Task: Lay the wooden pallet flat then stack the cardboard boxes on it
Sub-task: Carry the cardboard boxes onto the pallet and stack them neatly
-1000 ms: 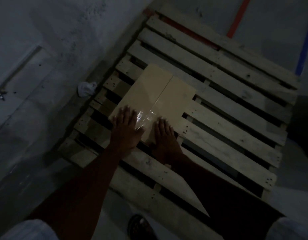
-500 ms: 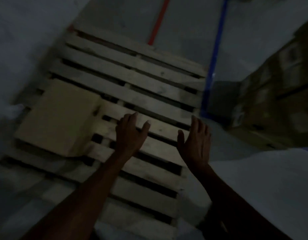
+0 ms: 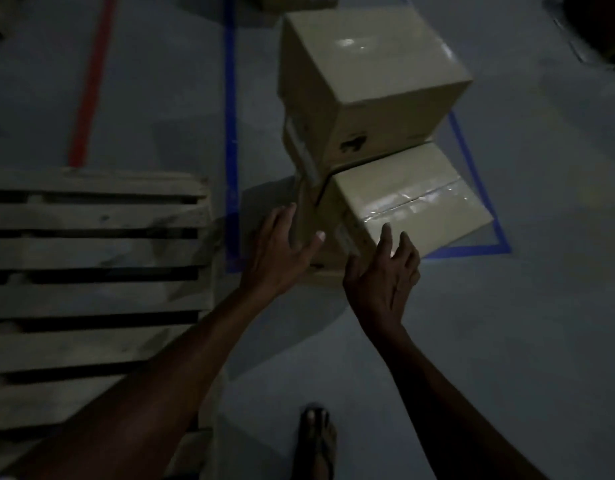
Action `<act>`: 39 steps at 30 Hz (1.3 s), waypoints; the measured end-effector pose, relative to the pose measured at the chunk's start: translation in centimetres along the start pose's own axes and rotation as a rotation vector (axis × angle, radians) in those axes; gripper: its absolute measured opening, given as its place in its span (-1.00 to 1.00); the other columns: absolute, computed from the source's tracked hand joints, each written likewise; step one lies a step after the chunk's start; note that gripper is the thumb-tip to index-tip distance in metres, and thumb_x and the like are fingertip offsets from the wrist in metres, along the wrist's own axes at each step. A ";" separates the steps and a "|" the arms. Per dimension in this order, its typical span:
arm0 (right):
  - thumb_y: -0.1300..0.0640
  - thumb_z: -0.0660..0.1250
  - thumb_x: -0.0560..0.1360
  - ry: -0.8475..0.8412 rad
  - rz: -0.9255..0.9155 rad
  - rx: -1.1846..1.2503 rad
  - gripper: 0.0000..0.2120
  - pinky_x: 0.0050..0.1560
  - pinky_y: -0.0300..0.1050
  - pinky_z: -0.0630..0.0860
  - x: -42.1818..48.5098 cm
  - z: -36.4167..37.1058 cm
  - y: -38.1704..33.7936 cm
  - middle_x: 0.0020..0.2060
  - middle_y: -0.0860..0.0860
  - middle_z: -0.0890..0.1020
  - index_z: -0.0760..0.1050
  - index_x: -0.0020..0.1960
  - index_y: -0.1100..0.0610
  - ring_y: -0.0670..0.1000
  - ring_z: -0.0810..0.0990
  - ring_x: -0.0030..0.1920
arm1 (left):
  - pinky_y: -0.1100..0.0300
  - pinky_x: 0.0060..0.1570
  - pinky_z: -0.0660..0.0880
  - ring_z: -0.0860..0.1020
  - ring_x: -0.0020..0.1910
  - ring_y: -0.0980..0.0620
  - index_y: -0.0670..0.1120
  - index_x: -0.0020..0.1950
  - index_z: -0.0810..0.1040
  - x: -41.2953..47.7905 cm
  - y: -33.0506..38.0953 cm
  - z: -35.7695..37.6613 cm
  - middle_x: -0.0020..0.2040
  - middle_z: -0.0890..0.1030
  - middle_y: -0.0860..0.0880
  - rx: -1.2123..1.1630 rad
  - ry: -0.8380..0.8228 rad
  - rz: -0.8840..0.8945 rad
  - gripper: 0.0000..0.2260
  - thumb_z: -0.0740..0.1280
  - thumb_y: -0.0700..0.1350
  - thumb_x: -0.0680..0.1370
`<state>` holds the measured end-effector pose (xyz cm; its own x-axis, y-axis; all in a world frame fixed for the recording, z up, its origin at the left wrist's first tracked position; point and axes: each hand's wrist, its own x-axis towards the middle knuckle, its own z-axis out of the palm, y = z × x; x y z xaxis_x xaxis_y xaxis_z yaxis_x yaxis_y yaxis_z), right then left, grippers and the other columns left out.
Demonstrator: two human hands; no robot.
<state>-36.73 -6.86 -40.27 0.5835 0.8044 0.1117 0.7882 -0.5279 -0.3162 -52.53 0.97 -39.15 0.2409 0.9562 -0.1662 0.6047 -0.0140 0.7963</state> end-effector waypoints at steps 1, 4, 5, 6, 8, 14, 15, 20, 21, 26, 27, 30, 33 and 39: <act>-0.09 0.32 0.51 0.000 0.027 0.006 -0.27 0.40 0.28 0.21 1.4 0.2 1.2 0.52 0.26 0.23 0.16 0.59 0.10 0.28 0.16 0.49 | -0.05 0.51 0.27 0.24 0.57 -0.08 0.00 0.61 0.23 1.5 1.2 1.3 0.61 0.23 -0.07 0.003 -0.013 0.015 -0.29 0.33 0.28 0.56; -0.16 0.19 0.54 -0.008 0.098 0.044 -0.31 0.42 0.29 0.17 4.3 1.2 3.7 0.52 0.29 0.19 0.18 0.58 0.11 0.30 0.13 0.51 | 0.02 0.52 0.22 0.22 0.57 -0.08 -0.03 0.62 0.23 5.8 3.8 4.9 0.62 0.21 -0.08 0.044 -0.049 0.026 -0.29 0.35 0.24 0.56; -0.18 0.19 0.55 -0.022 0.122 0.052 -0.31 0.44 0.29 0.16 4.8 1.6 4.1 0.54 0.29 0.16 0.17 0.59 0.10 0.30 0.10 0.52 | -0.01 0.54 0.22 0.20 0.58 -0.08 -0.03 0.62 0.23 7.0 4.1 5.8 0.62 0.20 -0.08 0.057 -0.058 0.026 -0.27 0.36 0.25 0.56; -0.20 0.21 0.56 -0.042 0.155 0.058 -0.30 0.45 0.29 0.13 5.4 2.0 4.7 0.55 0.29 0.10 0.15 0.59 0.09 0.29 0.06 0.54 | -0.05 0.54 0.22 0.19 0.58 -0.09 -0.03 0.62 0.23 8.1 4.3 6.8 0.63 0.19 -0.08 0.070 -0.070 0.028 -0.27 0.36 0.26 0.55; -0.27 0.21 0.55 -0.069 0.252 0.108 -0.24 0.47 0.29 0.09 6.1 2.8 5.6 0.59 0.29 -0.05 0.07 0.61 0.04 0.27 -0.05 0.58 | -0.06 0.55 0.20 0.15 0.60 -0.09 -0.03 0.62 0.22 9.9 4.6 8.5 0.64 0.15 -0.06 0.091 -0.101 0.022 -0.26 0.36 0.25 0.55; -0.33 0.29 0.53 -0.194 0.501 0.622 -0.05 0.49 0.06 0.22 5.9 3.4 7.3 0.61 0.16 0.11 -0.28 0.62 -0.12 0.20 0.24 0.54 | -0.10 0.51 0.29 0.12 0.59 -0.11 -0.01 0.63 0.15 13.2 5.0 10.8 0.62 0.11 -0.03 0.025 -0.099 -0.047 -0.06 0.56 0.17 0.39; -0.31 0.30 0.53 -0.186 0.515 0.664 -0.06 0.46 0.03 0.28 5.9 3.4 7.2 0.59 0.14 0.20 -0.28 0.62 -0.15 0.19 0.33 0.49 | -0.12 0.49 0.33 0.14 0.58 -0.10 0.02 0.61 0.17 13.5 4.8 11.0 0.61 0.13 -0.04 -0.032 -0.088 -0.069 -0.03 0.60 0.15 0.33; -0.26 0.30 0.52 -0.073 0.650 0.629 -0.12 0.43 0.06 0.36 4.8 2.8 7.4 0.47 0.15 0.42 -0.19 0.63 -0.18 0.24 0.45 0.38 | 0.04 0.36 0.40 0.19 0.54 -0.12 0.04 0.56 0.24 12.0 4.9 10.8 0.58 0.14 -0.10 -0.106 -0.047 -0.122 -0.08 0.64 0.09 0.32; -0.28 0.30 0.52 -0.051 0.684 0.611 -0.12 0.43 0.06 0.36 4.3 2.2 7.6 0.45 0.16 0.44 -0.15 0.63 -0.16 0.25 0.45 0.37 | 0.03 0.39 0.37 0.17 0.56 -0.13 0.03 0.59 0.22 11.2 4.8 10.5 0.61 0.11 -0.10 -0.089 -0.065 -0.134 -0.07 0.62 0.12 0.34; -0.47 0.30 0.39 0.026 0.779 0.414 -0.15 0.32 0.11 0.47 0.9 -2.2 7.8 0.27 0.18 0.59 0.38 0.45 0.10 0.25 0.54 0.27 | 0.04 0.07 0.60 0.57 0.21 -0.08 -0.11 0.47 0.42 7.3 4.7 6.5 0.37 0.52 -0.13 -0.158 -0.289 -0.282 -0.18 0.57 0.25 0.34; -0.48 0.29 0.38 0.032 0.757 0.358 -0.21 0.22 0.08 0.52 0.1 -3.4 7.5 0.17 0.17 0.65 0.52 0.31 0.13 0.24 0.59 0.19 | 0.12 -0.07 0.59 0.60 0.11 -0.03 -0.12 0.44 0.43 6.4 5.0 5.2 0.32 0.57 -0.12 -0.188 -0.331 -0.299 -0.23 0.57 0.22 0.36; -0.42 0.29 0.41 0.000 0.724 0.315 -0.35 -0.04 -0.01 0.57 -2.9 -7.1 5.6 -0.09 0.16 0.70 0.66 -0.01 0.18 0.21 0.66 -0.06 | 0.23 -0.31 0.42 0.53 -0.10 0.09 -0.13 0.48 0.36 3.3 6.1 0.3 0.29 0.55 -0.06 -0.198 -0.408 -0.303 -0.29 0.54 0.11 0.45; -0.38 0.30 0.40 -0.114 0.720 0.357 -0.38 -0.12 -0.01 0.52 -6.3 -10.6 1.3 -0.17 0.17 0.66 0.62 -0.16 0.23 0.21 0.63 -0.14 | 0.24 -0.41 0.38 0.45 -0.26 0.13 -0.04 0.21 0.42 -0.7 6.7 -7.0 -0.05 0.53 0.01 -0.173 -0.429 -0.320 -0.65 0.47 0.02 0.54; -0.31 0.40 0.38 -0.388 0.517 0.463 -0.56 0.03 0.07 0.64 -12.2 -10.9 -11.7 -0.08 0.05 0.65 0.57 -0.03 0.05 0.12 0.65 -0.09 | 0.12 -0.15 0.55 0.65 -0.08 -0.04 -0.10 0.08 0.59 -7.2 -0.4 -21.8 -0.07 0.70 -0.10 -0.071 -0.337 -0.506 -0.75 0.44 0.02 0.52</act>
<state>-50.90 -13.45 -27.70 0.6761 0.5710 -0.4656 0.2252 -0.7619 -0.6073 -71.08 0.43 -25.61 0.1711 0.6939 -0.6995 0.6579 0.4481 0.6054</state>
